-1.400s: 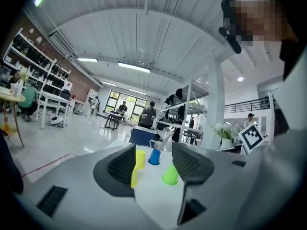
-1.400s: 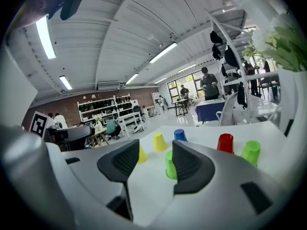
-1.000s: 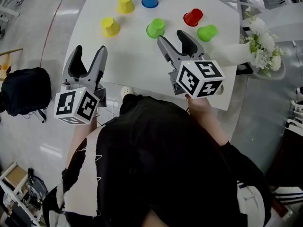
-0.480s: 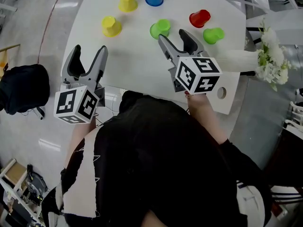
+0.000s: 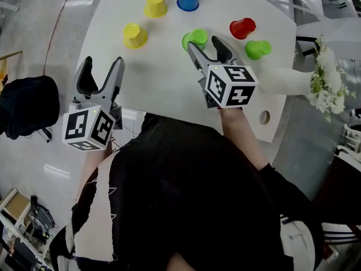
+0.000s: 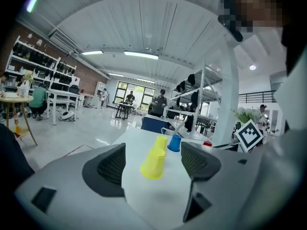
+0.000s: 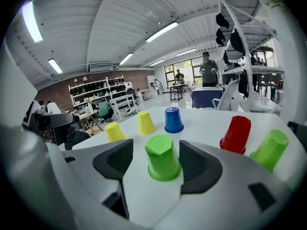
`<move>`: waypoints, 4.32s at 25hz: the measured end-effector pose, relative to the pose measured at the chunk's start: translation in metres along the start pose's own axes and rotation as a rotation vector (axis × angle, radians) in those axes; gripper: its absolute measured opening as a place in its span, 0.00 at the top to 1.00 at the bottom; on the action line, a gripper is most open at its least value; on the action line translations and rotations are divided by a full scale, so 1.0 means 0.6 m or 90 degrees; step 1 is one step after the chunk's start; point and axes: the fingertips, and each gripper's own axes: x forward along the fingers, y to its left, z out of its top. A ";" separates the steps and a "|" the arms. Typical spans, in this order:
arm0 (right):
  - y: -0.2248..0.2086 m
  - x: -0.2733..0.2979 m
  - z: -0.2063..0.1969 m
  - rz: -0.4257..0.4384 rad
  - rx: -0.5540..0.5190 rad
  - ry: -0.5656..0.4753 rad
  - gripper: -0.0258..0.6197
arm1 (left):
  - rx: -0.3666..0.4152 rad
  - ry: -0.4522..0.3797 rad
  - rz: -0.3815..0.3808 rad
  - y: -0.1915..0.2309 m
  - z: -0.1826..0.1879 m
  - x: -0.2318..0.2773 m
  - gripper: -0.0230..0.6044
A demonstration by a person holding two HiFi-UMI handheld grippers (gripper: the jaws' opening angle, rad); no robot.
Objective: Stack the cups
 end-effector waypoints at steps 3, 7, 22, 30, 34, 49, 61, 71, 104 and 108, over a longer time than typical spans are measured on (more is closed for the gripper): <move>0.000 0.012 -0.003 -0.007 -0.014 0.011 0.49 | -0.003 0.003 0.001 0.007 0.001 0.005 0.39; -0.002 0.024 -0.007 -0.019 -0.017 0.021 0.50 | -0.005 0.006 0.001 0.015 -0.001 0.009 0.39; -0.002 0.036 -0.017 -0.060 -0.041 0.043 0.61 | -0.013 0.012 -0.006 0.034 -0.009 0.006 0.39; 0.004 0.019 -0.022 -0.072 -0.042 0.051 0.62 | -0.014 0.008 -0.015 0.026 -0.004 -0.005 0.39; 0.008 -0.002 -0.021 -0.069 -0.034 0.042 0.62 | -0.009 0.005 -0.026 0.007 0.002 -0.010 0.39; -0.049 -0.118 -0.054 -0.116 0.004 0.021 0.62 | 0.011 0.002 -0.076 -0.087 -0.005 -0.030 0.39; -0.094 -0.173 -0.108 -0.149 0.023 0.041 0.62 | 0.020 0.008 -0.109 -0.151 -0.021 -0.036 0.39; -0.094 -0.174 -0.123 -0.145 0.028 0.046 0.62 | 0.024 0.007 -0.102 -0.150 -0.019 -0.047 0.39; -0.086 -0.211 -0.001 -0.163 0.052 -0.067 0.53 | 0.068 0.009 -0.099 -0.090 -0.008 0.020 0.39; -0.078 -0.220 0.040 -0.176 0.053 -0.100 0.53 | 0.086 0.047 -0.114 -0.067 -0.031 0.061 0.39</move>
